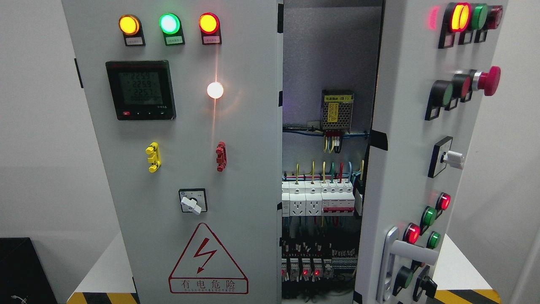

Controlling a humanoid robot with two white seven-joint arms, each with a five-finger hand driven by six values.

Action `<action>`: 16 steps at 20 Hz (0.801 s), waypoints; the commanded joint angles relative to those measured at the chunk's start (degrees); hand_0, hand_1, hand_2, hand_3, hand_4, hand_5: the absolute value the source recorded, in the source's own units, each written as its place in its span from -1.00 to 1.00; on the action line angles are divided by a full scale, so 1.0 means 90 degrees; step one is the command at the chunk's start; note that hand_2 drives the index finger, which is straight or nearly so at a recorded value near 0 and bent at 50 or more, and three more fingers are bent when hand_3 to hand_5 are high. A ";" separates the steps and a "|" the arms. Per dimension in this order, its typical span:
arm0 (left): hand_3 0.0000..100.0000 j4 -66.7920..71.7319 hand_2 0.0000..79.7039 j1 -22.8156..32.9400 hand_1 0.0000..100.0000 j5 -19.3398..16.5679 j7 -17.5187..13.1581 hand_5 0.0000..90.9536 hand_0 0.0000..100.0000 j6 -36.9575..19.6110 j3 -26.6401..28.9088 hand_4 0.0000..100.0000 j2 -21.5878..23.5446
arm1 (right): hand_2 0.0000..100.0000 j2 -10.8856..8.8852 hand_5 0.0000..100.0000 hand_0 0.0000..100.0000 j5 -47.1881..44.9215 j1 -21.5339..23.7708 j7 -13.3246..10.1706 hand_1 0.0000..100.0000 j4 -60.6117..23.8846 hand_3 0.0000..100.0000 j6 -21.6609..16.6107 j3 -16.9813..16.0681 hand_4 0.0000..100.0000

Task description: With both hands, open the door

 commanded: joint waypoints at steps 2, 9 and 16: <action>-1.00 -0.0008 -1.00 -0.0146 -1.00 0.0000 0.0003 -1.00 -1.00 -0.0001 0.0000 -1.00 0.0000 | -1.00 0.0000 -1.00 -0.62 -0.0059 0.0000 0.0057 -1.00 0.0000 -1.00 0.0001 -0.0002 -1.00; -1.00 -0.0252 -1.00 -0.0117 -1.00 0.0000 0.0003 -1.00 -1.00 -0.0001 -0.0010 -1.00 0.0010 | -1.00 0.0000 -1.00 -0.62 -0.0068 0.0000 0.0057 -1.00 0.0000 -1.00 0.0001 0.0007 -1.00; -1.00 -0.3002 -1.00 0.1297 -1.00 0.0000 0.0003 -1.00 -1.00 -0.0001 0.0019 -1.00 0.0429 | -1.00 0.0000 -1.00 -0.62 -0.0059 0.0000 0.0057 -1.00 0.0000 -1.00 0.0001 -0.0003 -1.00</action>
